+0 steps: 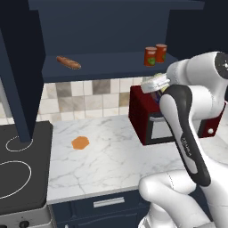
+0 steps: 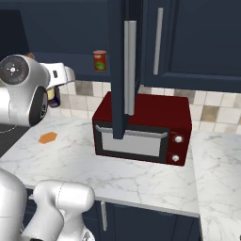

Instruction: Pick the cans from the counter and place them in their designated side in the cabinet.

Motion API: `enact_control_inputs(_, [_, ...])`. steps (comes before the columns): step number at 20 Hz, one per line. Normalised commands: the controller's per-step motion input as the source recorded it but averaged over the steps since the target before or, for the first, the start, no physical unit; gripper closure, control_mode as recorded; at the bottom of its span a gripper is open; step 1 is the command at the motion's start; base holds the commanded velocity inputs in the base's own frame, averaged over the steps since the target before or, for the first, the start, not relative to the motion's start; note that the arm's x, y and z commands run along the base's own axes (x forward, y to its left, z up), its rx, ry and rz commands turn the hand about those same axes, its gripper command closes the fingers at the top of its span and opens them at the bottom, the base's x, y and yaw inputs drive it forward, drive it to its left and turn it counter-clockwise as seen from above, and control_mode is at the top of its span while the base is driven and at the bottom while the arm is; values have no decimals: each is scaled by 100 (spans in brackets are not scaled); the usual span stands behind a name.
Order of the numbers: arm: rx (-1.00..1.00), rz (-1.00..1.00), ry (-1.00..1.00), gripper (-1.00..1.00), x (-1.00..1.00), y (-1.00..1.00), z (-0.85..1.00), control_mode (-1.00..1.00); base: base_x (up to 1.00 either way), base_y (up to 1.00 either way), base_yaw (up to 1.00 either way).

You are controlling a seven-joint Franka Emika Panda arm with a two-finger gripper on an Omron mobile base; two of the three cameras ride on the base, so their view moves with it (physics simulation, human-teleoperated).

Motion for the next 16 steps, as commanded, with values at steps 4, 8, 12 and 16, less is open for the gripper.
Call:
enact_control_inputs(4, [1, 0, -8, 100, 7, 0, 34, -100, 0, 0, 0])
enact_control_inputs(8, [0, 0, -9, 100, 13, 0, 22, -100, 0, 0, 0])
enact_control_inputs(12, [0, 0, -6, 100, 24, 0, 10, -100, 0, 0, 0])
enact_control_inputs(16, [0, 0, -1, 100, 26, 0, 3, -100, 0, 0, 0])
